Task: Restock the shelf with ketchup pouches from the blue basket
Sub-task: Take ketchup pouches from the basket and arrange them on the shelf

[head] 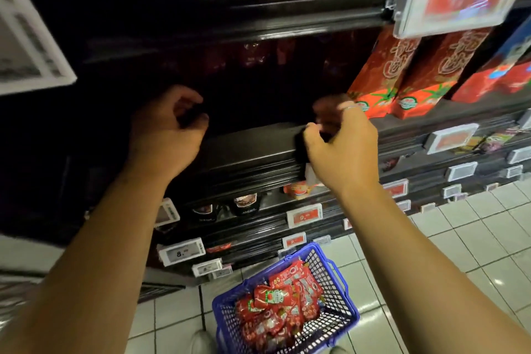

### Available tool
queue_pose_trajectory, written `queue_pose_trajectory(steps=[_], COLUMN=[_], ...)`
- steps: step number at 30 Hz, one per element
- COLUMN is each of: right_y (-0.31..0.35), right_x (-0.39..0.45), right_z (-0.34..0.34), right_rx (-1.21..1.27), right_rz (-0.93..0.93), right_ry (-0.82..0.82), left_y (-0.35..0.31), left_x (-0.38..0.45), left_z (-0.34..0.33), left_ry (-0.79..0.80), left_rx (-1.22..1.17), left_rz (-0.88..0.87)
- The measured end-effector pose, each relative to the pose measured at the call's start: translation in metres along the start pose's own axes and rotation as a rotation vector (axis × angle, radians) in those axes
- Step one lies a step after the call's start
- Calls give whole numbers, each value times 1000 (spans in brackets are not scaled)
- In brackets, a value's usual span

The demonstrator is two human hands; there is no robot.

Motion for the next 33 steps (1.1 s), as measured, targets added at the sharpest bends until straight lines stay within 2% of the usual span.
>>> queue_pose_trajectory(steps=[4,7,10,12,15,18,21,24,28,33], right_y=[-13,-44,-104,-147,-208,-259,-297,-324,-349,-393], right_x=[-28,-55,-89,-113,-149,-189,-228,-262,-306,-354], right_z=[28,50,67,71,71,69,54,31,0,-52], right_rx=[241,235,160,89,-54,-152,-230,-212,-63,-57], right_rz=[90,122,-16,-178,-459,-686,-825,-946,-1153,-1224], right_ry=[52,140,258,374,495,581,710,784,748,769], left_y=[-11,-31,-41,-37,-17,7,43,94,165,260], left_x=[-42,-79,-116,-138,-162,-186,-215,-243,-285,-339], left_z=[12,17,14,2,-39,-96,-154,-199,-244,-291], left_ry=[-35,-112,-183,-134,44,341,628,780,1019,1230], left_rx=[107,183,140,126,99,82,105,136,246,413], left_rz=[11,-113,-248,-309,-289,-264,-216,-21,287,539])
Point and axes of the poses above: each hand's wrist, its own x-axis towards the middle knuckle, its own z-axis out of the back of the hand, y = z × x, the point moved 5 cm from there along x, towards the middle knuckle, and after that the axes turned 1 degree about -y, right-handed, at the moved point
